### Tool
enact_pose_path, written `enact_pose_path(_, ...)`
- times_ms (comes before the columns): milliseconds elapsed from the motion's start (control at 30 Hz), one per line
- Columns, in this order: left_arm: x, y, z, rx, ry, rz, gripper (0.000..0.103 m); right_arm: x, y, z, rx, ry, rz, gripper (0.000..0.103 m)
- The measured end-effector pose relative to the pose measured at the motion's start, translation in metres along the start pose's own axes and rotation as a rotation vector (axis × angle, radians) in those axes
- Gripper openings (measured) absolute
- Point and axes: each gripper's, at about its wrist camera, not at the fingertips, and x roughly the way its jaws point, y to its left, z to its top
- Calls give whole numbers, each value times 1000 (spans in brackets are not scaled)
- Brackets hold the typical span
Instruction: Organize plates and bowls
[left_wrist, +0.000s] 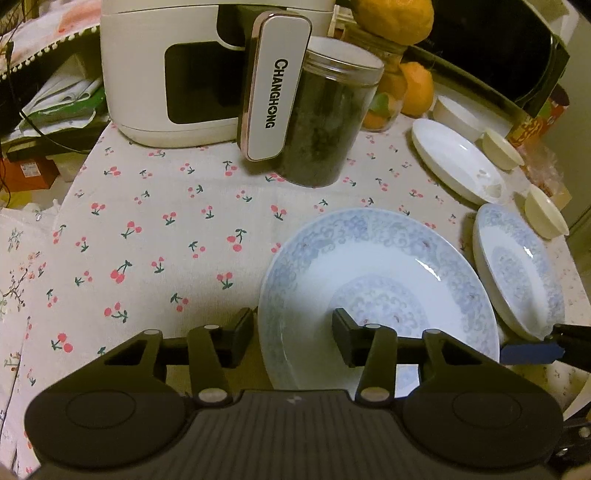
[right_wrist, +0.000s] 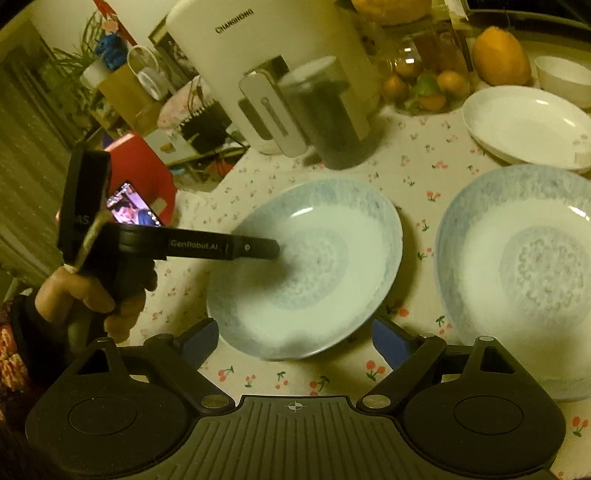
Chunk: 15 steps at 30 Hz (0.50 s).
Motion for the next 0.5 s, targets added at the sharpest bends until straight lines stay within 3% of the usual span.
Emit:
enact_pose_path(167,2,-2,1,20,-20,-3,39,7,-1,0,19,-20,-31,86)
enact_pose_path(267,2,0,2,11,-29,-5,35,13,-3,-1,31,-21,-62,78)
enact_pose_path(500,0,7,1,-13,-45,-11,24,20,-4,-2,27,-15,-164,36)
